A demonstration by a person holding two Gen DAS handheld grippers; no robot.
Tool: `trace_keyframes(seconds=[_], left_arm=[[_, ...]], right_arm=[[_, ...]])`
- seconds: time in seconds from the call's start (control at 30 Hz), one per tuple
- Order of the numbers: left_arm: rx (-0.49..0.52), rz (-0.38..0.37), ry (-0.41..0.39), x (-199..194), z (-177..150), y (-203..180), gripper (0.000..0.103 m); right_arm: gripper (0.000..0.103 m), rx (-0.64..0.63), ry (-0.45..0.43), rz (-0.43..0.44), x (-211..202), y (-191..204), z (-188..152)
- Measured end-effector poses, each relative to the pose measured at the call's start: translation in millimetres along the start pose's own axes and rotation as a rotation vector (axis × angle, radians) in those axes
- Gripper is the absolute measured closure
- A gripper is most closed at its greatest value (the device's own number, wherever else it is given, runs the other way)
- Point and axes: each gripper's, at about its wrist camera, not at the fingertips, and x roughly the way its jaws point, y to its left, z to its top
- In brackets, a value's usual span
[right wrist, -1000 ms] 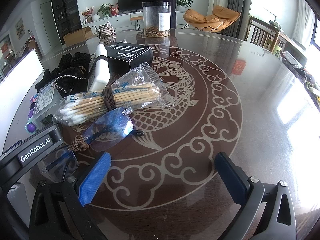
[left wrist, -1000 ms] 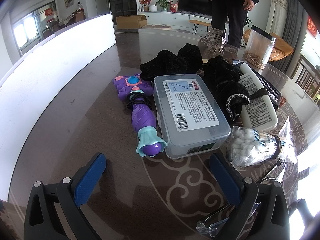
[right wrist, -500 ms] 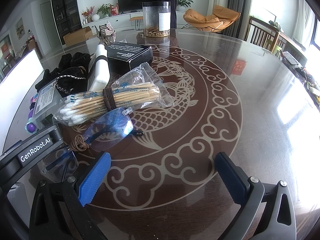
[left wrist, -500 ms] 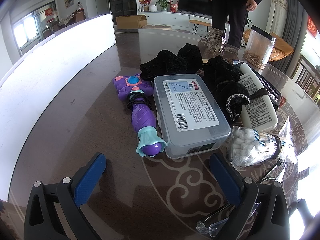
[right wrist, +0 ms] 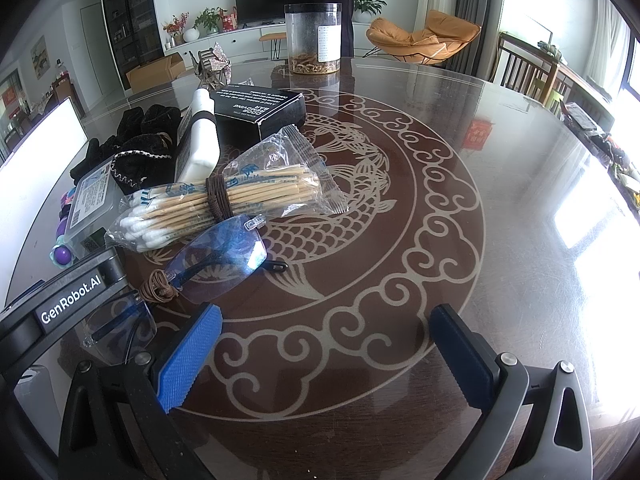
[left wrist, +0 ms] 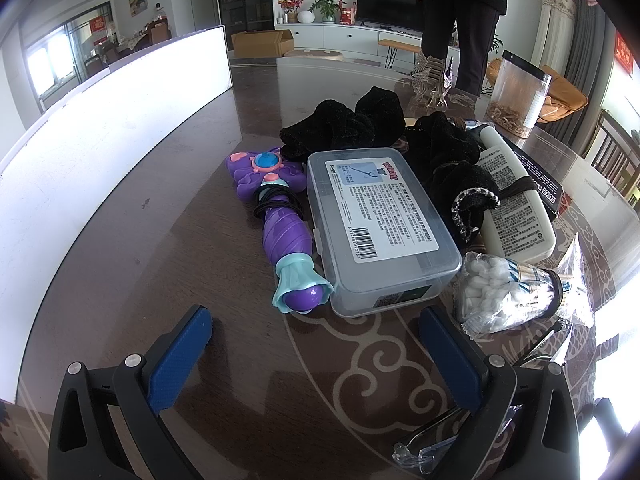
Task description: Organize objects
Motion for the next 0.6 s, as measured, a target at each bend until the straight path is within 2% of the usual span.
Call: trace_keyframes(seconds=[0.6], left_arm=[[0.000, 0.000, 0.000, -0.7, -0.4, 0.0, 0.000]], right_arm=[[0.000, 0.000, 0.000, 0.000, -0.2, 0.1, 0.0]])
